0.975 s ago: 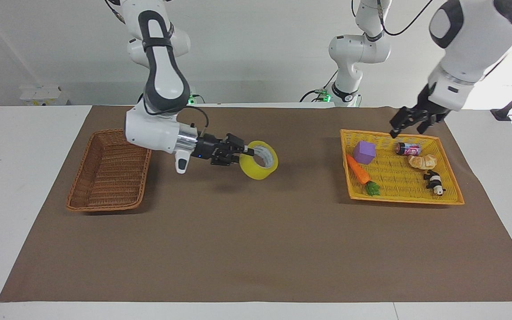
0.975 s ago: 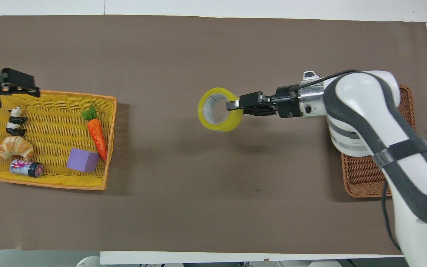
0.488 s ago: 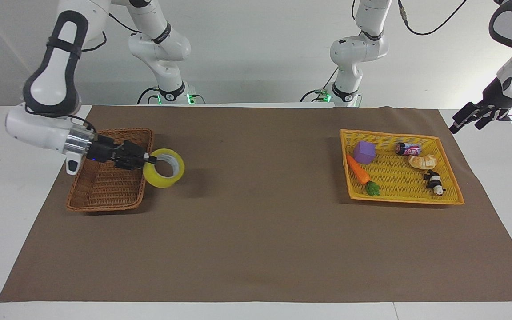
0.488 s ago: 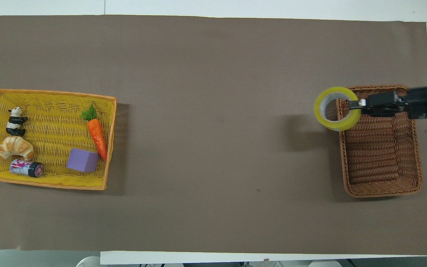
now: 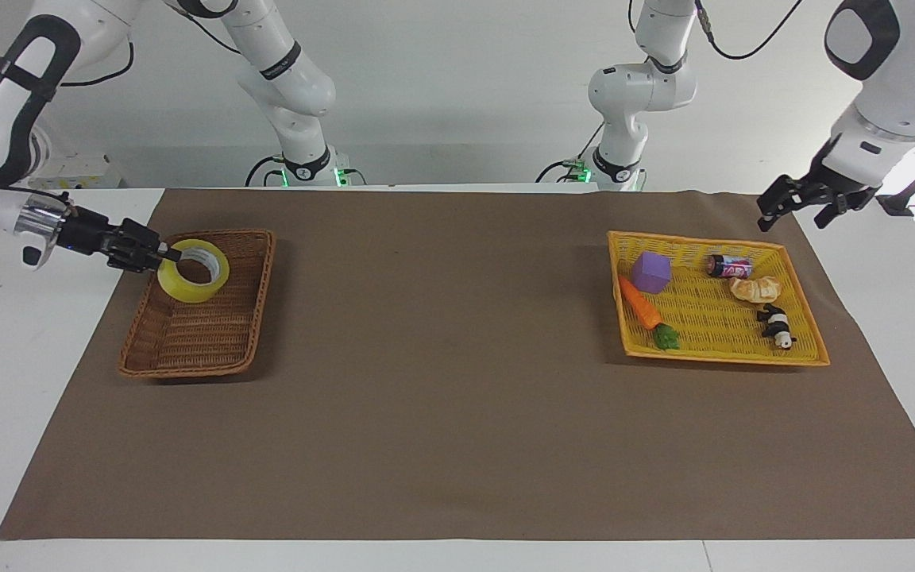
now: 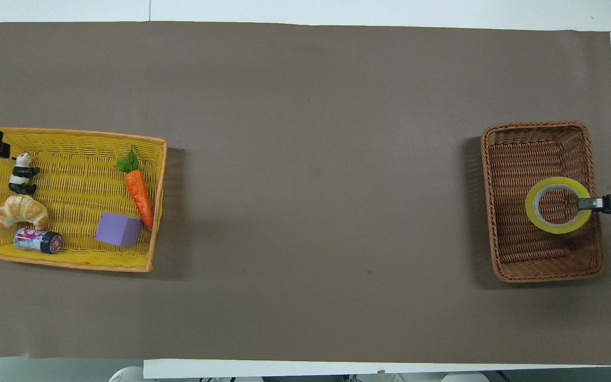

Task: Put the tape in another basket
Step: 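Carry the tape with the right gripper over the wicker basket and lower it, then open the right gripper to release the tape and withdraw it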

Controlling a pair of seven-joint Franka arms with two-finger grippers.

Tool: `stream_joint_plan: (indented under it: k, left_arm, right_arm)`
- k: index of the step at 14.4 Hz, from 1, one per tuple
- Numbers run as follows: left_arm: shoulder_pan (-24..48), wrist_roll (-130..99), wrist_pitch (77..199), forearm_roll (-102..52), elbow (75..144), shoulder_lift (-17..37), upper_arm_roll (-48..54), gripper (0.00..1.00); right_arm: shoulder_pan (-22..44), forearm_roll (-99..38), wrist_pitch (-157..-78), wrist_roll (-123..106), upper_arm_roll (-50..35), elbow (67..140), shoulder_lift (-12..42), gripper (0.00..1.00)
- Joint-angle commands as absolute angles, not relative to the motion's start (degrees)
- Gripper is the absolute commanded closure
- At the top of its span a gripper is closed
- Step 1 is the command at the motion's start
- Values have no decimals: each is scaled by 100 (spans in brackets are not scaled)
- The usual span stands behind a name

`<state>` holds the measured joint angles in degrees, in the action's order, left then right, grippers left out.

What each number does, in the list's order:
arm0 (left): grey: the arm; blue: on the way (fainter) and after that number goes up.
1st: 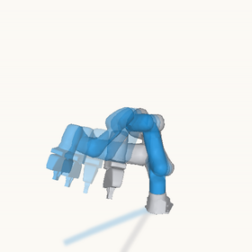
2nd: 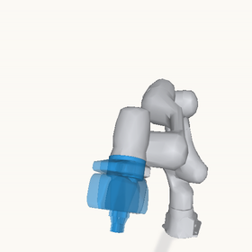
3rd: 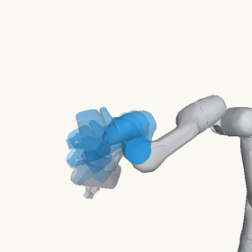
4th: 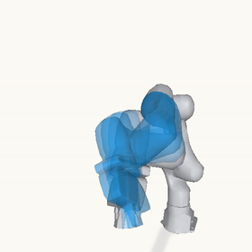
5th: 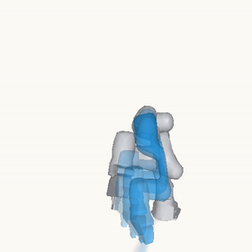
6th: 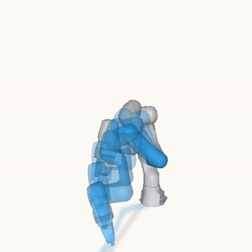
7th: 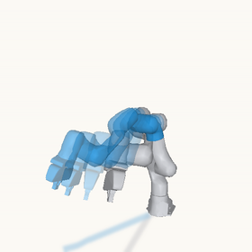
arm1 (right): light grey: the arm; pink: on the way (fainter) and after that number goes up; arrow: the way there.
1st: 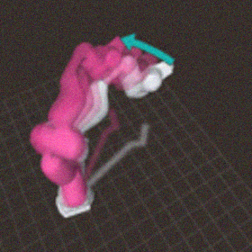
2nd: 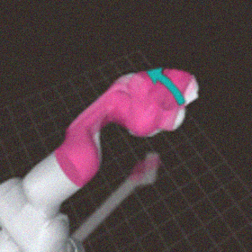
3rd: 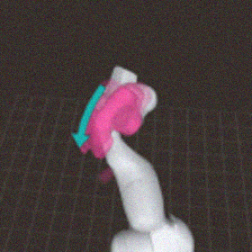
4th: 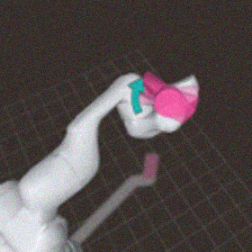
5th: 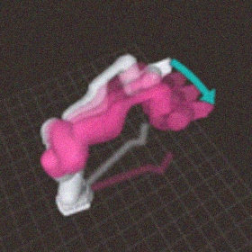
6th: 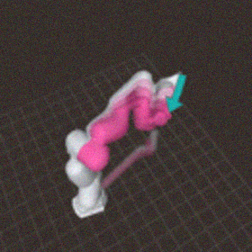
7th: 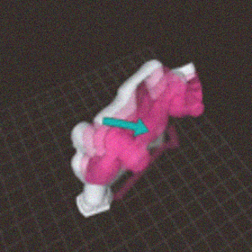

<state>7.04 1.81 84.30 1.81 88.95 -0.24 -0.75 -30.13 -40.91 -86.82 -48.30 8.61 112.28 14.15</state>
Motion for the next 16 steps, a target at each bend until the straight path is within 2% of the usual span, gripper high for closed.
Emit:
stream_joint_plan:
  k: [1,7,9,10,11,12,15,16]
  left_arm:
    - [1027,45,7833,229,8306,325,-167,1]
    - [1020,53,7532,211,8183,352,-202,1]
    - [1002,53,7532,211,8156,369,-211,1]
    - [1002,53,7532,237,8156,387,-211,1]
    - [1019,53,7558,290,8165,378,-211,1]
    - [1011,35,7611,290,8243,326,-211,1]
    - [993,53,7935,272,8629,176,-229,1]
    - [993,61,8119,272,8814,63,-229,1]
  right_arm:
    - [-2962,-4008,-8938,-5184,782,11434,1432,100]
    - [-2822,-3867,-9386,-5264,773,11540,1433,100]
    - [-2795,-3841,-9474,-5422,773,11540,1433,95]
    - [-2630,-3684,-9509,-5545,773,11505,1441,79]
    - [-2584,-3526,-9692,-5572,773,11496,1450,34]
    - [-2584,-3472,-9825,-5572,773,11496,1450,0]
    - [-2514,-3350,-9975,-5590,773,11426,1346,0]
    - [-2279,-3018,-10158,-5572,773,11304,1240,0]
